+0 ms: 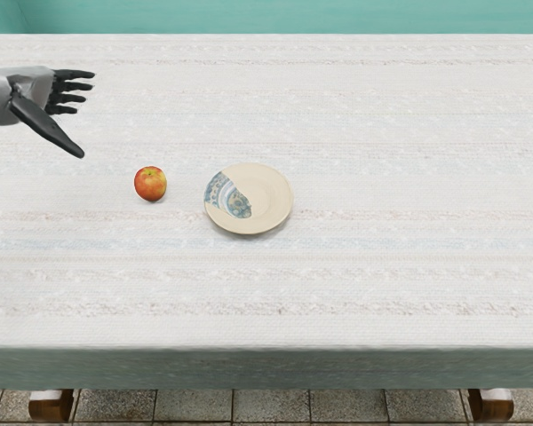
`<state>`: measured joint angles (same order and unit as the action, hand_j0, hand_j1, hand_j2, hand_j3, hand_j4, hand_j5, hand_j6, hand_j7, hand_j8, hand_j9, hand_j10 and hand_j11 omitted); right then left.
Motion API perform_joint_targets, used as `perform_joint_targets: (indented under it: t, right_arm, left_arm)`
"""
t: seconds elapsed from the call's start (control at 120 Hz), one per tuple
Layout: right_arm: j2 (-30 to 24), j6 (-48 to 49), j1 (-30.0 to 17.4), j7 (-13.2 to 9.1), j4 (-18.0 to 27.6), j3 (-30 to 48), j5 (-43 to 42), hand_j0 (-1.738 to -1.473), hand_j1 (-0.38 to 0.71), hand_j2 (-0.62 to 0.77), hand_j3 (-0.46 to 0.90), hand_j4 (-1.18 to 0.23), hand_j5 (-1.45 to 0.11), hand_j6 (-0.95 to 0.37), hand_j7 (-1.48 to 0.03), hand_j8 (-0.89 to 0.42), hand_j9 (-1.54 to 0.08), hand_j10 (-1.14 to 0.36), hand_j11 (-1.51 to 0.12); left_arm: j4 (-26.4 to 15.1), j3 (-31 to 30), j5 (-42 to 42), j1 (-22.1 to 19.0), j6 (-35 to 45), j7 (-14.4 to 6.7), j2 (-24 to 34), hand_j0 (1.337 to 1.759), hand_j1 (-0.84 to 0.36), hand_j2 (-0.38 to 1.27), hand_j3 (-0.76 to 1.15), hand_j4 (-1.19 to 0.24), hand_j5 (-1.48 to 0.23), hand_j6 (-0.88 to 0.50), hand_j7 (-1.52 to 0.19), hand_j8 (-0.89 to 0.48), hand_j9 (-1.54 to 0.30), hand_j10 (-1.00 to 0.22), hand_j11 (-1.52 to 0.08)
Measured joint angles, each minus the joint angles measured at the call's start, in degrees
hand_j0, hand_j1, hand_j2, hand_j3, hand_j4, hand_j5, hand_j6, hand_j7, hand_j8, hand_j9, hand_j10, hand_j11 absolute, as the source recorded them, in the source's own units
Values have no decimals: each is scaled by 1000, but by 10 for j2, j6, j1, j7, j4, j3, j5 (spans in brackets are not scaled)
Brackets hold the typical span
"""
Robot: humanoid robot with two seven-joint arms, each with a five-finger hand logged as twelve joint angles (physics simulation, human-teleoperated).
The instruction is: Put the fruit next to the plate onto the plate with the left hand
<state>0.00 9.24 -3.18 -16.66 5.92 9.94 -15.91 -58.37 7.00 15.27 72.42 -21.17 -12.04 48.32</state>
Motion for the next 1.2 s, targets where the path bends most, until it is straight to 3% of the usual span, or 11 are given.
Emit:
perform_joint_targets:
  t: [0.417, 0.483, 0.583, 0.692, 0.8, 0.9, 1.042, 1.2]
  right_arm:
    - [0, 0, -3, 0, 0, -1, 0, -1658, -349, 0, 0, 0, 0, -1, 0, 0, 0, 0, 0]
    - [0, 0, -3, 0, 0, -1, 0, -1658, -349, 0, 0, 0, 0, 0, 0, 0, 0, 0, 0]
    - [0, 0, -3, 0, 0, -1, 0, -1658, -349, 0, 0, 0, 0, -1, 0, 0, 0, 0, 0]
    - [0, 0, -3, 0, 0, -1, 0, -1658, -349, 0, 0, 0, 0, 0, 0, 0, 0, 0, 0]
    - [0, 0, -3, 0, 0, -1, 0, -1658, -349, 0, 0, 0, 0, -1, 0, 0, 0, 0, 0]
    - [0, 0, -3, 0, 0, -1, 0, -1658, -349, 0, 0, 0, 0, 0, 0, 0, 0, 0, 0]
    - [0, 0, -3, 0, 0, -1, 0, -1658, -349, 0, 0, 0, 0, -1, 0, 0, 0, 0, 0]
    - [0, 0, -3, 0, 0, -1, 0, -1658, -349, 0, 0, 0, 0, -1, 0, 0, 0, 0, 0]
  left_arm:
    - [12, -3, -2, -2, 5, -4, -8, 1658, 336, 3, 0, -14, -15, -14, -15, -14, -15, -13, -15]
    - [10, -48, -10, 44, 11, -3, -11, 1658, 336, 3, 0, -13, -15, -14, -15, -13, -15, -13, -15]
    - [-11, -193, -62, 138, 126, 1, -72, 1658, 336, 3, 0, -13, -15, -14, -15, -14, -15, -13, -15]
    - [-73, -310, -93, 141, 319, 2, -140, 1658, 336, 3, 0, -13, -15, -13, -15, -13, -15, -13, -15]
    - [-96, -361, -102, 139, 451, 0, -153, 1658, 336, 3, 0, -13, -15, -14, -15, -14, -15, -13, -15]
    - [-104, -377, -104, 140, 505, -2, -188, 1658, 335, 3, 0, -13, -16, -13, -16, -13, -16, -13, -16]
    - [-107, -419, -121, 151, 547, -12, -311, 1658, 335, 4, 0, -14, -16, -15, -16, -15, -16, -14, -16]
    - [-100, -465, -144, 152, 559, -19, -331, 1658, 334, 3, 0, -14, -17, -15, -17, -15, -17, -14, -17]
